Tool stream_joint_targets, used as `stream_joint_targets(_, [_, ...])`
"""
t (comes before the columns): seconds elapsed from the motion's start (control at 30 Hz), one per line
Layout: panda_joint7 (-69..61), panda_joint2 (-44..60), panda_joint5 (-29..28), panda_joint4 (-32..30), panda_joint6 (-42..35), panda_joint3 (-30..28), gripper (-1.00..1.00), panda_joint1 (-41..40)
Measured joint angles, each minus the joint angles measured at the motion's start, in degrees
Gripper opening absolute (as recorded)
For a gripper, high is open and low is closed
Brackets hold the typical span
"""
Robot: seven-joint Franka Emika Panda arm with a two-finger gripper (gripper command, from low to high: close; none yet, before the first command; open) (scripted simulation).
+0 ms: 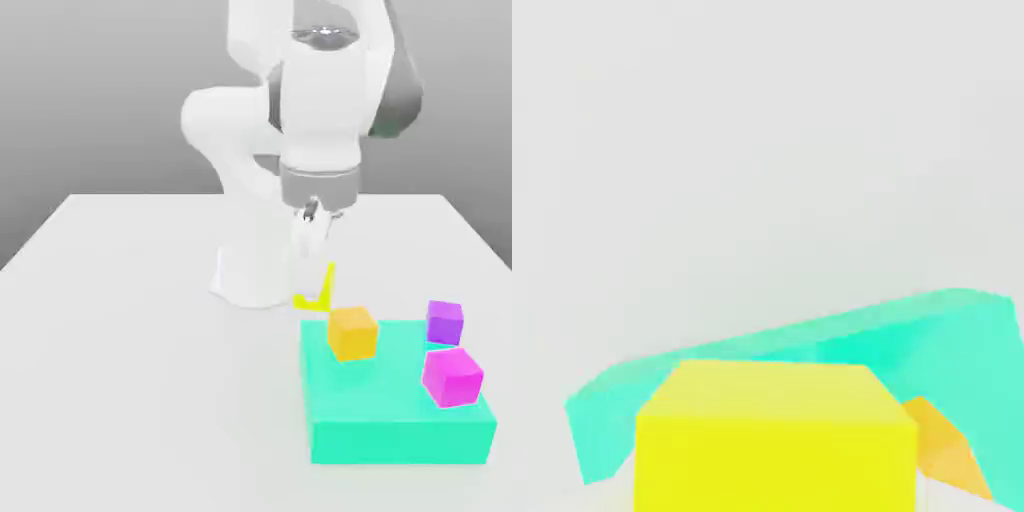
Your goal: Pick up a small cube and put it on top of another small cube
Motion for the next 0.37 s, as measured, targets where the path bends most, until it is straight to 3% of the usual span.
stream_joint_targets(0.23, [3.4,8.9,2.2,-3.3,12.1,4.6,-1.00,1.5])
stream_joint_targets(0.27, [3.5,10.3,2.3,-3.6,13.8,5.0,1.00,1.5])
stream_joint_targets(0.37, [3.5,10.3,2.3,-3.6,13.8,5.0,1.00,1.5])
